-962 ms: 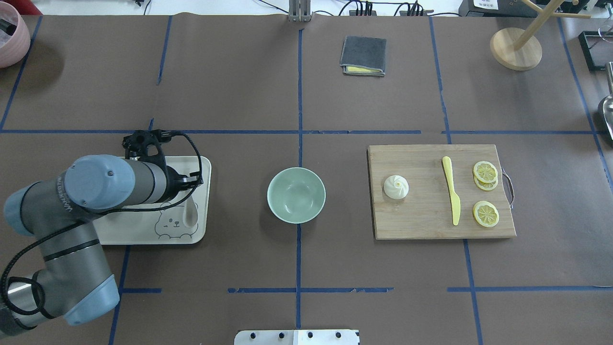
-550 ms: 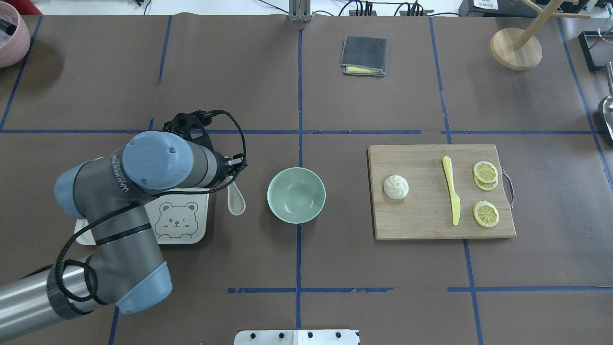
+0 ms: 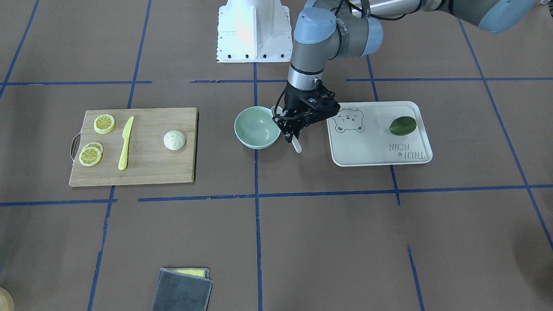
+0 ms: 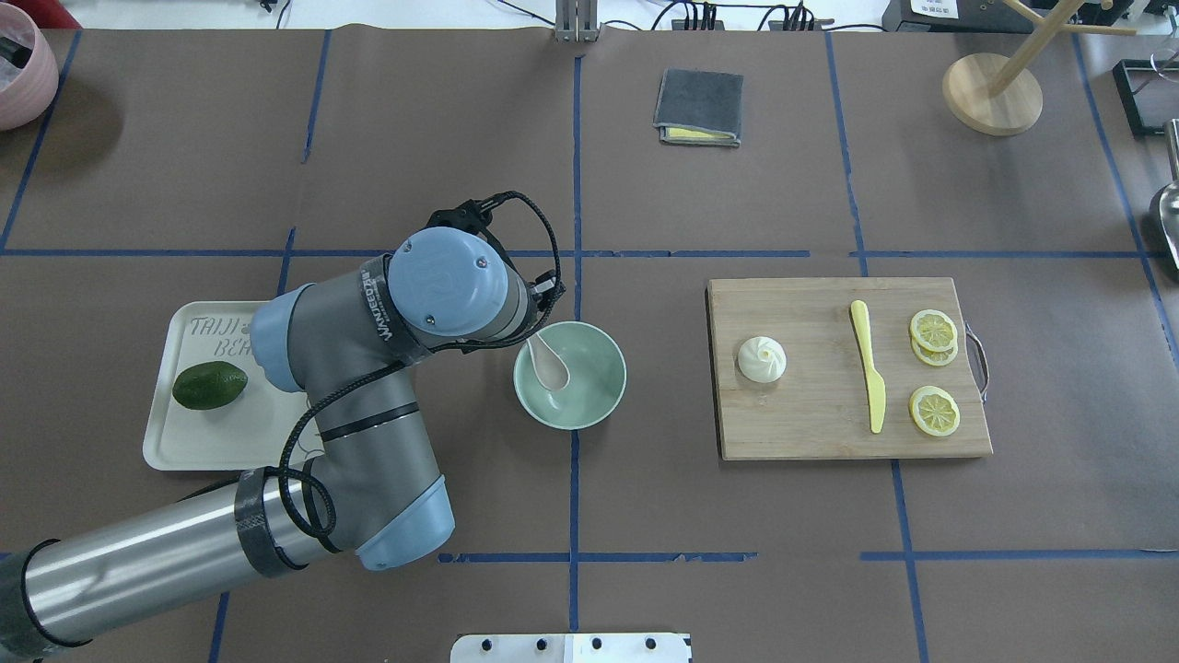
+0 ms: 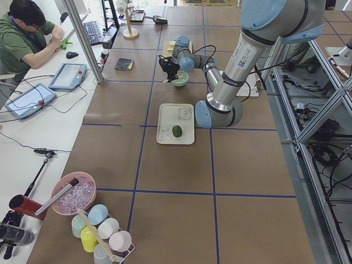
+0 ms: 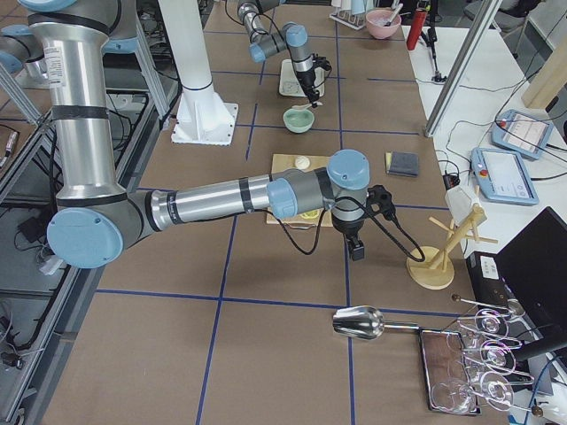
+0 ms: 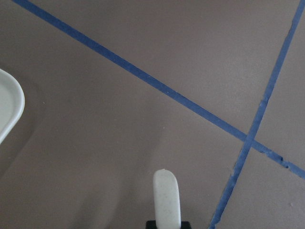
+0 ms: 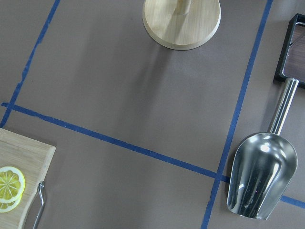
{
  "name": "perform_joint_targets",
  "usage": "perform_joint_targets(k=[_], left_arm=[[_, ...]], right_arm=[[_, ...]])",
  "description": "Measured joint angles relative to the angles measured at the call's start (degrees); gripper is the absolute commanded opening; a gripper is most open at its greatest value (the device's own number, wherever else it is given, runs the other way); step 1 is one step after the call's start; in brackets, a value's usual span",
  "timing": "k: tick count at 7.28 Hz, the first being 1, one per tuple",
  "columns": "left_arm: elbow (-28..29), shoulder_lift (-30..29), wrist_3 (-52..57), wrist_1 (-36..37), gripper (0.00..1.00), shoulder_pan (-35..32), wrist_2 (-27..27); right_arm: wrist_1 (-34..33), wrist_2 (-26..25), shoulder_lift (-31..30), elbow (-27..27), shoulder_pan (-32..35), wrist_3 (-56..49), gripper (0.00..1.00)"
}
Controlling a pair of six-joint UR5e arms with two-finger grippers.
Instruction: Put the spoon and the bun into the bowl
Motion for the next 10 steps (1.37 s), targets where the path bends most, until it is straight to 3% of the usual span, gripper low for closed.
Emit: perform_joint_targets(k=[1, 4, 6, 8, 10], left_arm=[[0.3, -0.4, 0.8, -0.1, 1.0, 0.5, 0.3], [-1.1, 0.8, 10.7, -0.1, 1.0, 0.8, 0.4], [-8.0, 5.9, 25.3, 0.2, 1.0, -1.3, -0.3], [-12.9, 11.8, 46.9, 0.3, 1.0, -9.7, -6.2], [-13.3, 18.0, 74.4, 0.3, 1.0, -23.8, -15.4]], right_arm=[[0.0, 0.1, 0.0, -0.1, 0.0, 0.0, 1.0], [0.0, 0.2, 0.1, -0.3, 0.0, -0.1, 1.0], [0.0, 0.2, 0.4, 0.3, 0.0, -0.1, 1.0], [0.1, 0.4, 1.0, 1.2, -0.6, 0.0, 1.0], [0.2, 0.7, 2.4, 4.6, -4.6, 3.6, 1.0]])
